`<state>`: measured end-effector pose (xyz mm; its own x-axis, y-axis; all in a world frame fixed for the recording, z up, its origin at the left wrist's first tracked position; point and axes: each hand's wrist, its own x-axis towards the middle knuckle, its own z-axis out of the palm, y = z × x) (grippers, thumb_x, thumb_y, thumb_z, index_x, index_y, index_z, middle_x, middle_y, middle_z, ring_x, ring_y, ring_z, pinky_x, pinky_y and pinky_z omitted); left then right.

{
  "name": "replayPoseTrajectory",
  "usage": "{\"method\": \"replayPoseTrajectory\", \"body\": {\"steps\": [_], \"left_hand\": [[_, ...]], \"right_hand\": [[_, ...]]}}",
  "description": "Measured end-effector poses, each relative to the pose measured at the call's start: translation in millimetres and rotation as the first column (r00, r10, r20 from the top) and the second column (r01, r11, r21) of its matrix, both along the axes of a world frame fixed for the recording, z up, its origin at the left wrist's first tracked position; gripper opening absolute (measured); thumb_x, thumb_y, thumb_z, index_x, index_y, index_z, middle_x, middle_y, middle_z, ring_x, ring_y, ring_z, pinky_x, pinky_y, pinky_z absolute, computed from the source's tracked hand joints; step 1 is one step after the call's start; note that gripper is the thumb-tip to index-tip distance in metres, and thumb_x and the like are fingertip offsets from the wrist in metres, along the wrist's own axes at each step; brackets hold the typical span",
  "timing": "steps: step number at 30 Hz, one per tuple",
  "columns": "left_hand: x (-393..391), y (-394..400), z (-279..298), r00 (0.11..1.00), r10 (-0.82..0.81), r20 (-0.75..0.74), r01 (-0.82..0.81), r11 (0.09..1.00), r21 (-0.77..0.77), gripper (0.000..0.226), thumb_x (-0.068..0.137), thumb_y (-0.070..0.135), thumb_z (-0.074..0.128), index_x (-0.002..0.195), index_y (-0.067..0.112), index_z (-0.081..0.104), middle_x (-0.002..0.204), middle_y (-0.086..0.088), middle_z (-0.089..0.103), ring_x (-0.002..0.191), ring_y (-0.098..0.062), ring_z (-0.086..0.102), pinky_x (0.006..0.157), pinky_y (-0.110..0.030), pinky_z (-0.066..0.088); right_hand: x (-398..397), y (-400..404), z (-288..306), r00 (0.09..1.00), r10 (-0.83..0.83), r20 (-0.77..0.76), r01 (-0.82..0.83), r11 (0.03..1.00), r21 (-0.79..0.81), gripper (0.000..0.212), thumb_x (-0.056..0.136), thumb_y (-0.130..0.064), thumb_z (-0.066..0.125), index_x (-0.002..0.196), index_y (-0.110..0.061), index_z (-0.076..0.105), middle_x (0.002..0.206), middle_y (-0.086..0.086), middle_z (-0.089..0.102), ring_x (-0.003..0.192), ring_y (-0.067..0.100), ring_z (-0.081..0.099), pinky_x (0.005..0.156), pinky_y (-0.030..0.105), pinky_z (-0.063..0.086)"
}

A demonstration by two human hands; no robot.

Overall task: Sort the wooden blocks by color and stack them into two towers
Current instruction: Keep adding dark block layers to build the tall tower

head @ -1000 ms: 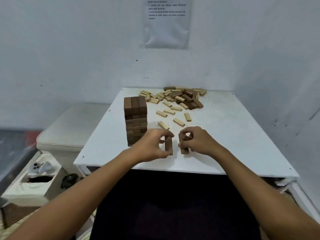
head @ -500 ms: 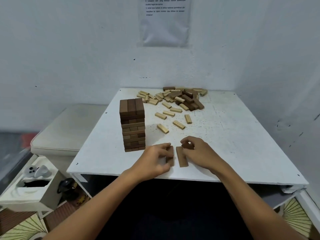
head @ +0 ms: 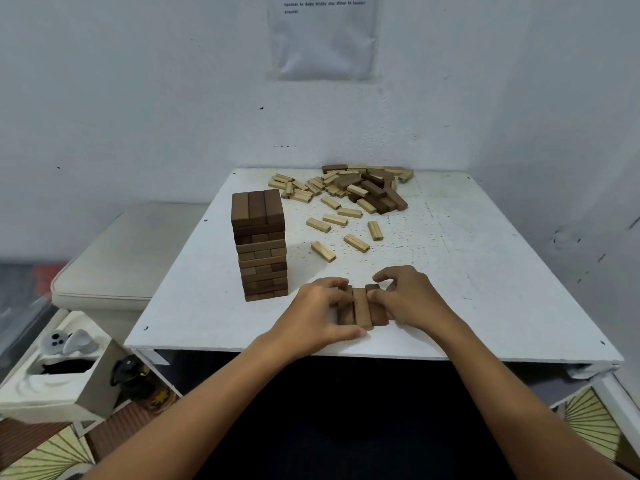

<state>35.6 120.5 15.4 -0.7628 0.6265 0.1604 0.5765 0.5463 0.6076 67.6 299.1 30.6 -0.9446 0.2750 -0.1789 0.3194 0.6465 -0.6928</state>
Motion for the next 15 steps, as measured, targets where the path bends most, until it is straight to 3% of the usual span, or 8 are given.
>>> {"method": "replayPoseTrajectory", "body": {"steps": [3,6,9,11,13,15], "left_hand": [[-2.2,1.8,-0.8,1.0,0.006,-0.013,-0.006,1.0,-0.015,0.045,0.073,0.034,0.083,0.111,0.014,0.073,0.134,-0.005,0.056,0.123,-0.015,0.05,0.086,-0.011,0.029],[-6.4,0.2,-1.3,1.0,-0.026,-0.005,0.026,0.999,-0.026,0.034,0.076,0.028,0.081,0.107,0.015,0.075,0.132,-0.003,0.057,0.119,-0.015,0.053,0.088,-0.013,0.035],[-12.8,-3.3,2.3,0.995,-0.1,0.017,0.101,0.993,-0.061,0.029,0.079,0.022,0.077,0.108,0.015,0.075,0.133,0.001,0.057,0.118,-0.012,0.053,0.088,-0.007,0.038],[-16.6,-5.0,7.3,0.988,-0.149,0.029,0.151,0.985,-0.085,0.028,0.08,0.016,0.075,0.108,0.013,0.075,0.135,0.0,0.057,0.121,-0.012,0.053,0.094,-0.012,0.04],[-18.5,-6.2,12.3,0.977,-0.202,0.062,0.206,0.976,-0.069,0.026,0.081,0.011,0.071,0.107,0.01,0.075,0.135,-0.001,0.058,0.122,-0.009,0.051,0.098,-0.016,0.041],[-16.5,-6.6,15.9,0.967,-0.24,0.088,0.246,0.967,-0.066,0.028,0.08,0.023,0.071,0.104,0.01,0.076,0.131,-0.003,0.061,0.119,0.002,0.047,0.094,-0.012,0.039]], "right_hand": [[3.3,0.1,-1.8,1.0,-0.006,-0.001,0.006,0.999,-0.041,0.026,0.089,-0.014,0.062,0.114,-0.016,0.062,0.07,0.008,0.068,0.053,0.021,0.066,0.064,0.03,0.055],[6.2,1.8,-1.4,1.0,-0.023,0.008,0.024,0.997,-0.072,0.023,0.085,-0.011,0.066,0.108,-0.01,0.063,0.067,0.013,0.071,0.058,0.025,0.071,0.073,0.035,0.059],[8.9,0.6,1.1,0.999,-0.031,0.022,0.033,0.994,-0.101,0.022,0.078,-0.014,0.075,0.097,-0.009,0.066,0.067,0.014,0.072,0.061,0.026,0.072,0.077,0.043,0.059],[12.3,-2.6,3.3,0.999,-0.028,0.036,0.032,0.991,-0.128,0.021,0.076,-0.015,0.078,0.091,-0.007,0.066,0.065,0.015,0.071,0.059,0.027,0.072,0.073,0.042,0.061],[15.8,-7.2,4.6,0.999,-0.029,0.041,0.034,0.988,-0.149,0.023,0.075,-0.015,0.08,0.088,-0.002,0.066,0.061,0.016,0.07,0.053,0.025,0.069,0.059,0.035,0.06],[17.4,-10.6,3.6,0.999,-0.036,0.033,0.039,0.993,-0.11,0.027,0.073,-0.022,0.083,0.084,-0.004,0.065,0.059,0.012,0.069,0.047,0.022,0.066,0.052,0.029,0.053]]}}
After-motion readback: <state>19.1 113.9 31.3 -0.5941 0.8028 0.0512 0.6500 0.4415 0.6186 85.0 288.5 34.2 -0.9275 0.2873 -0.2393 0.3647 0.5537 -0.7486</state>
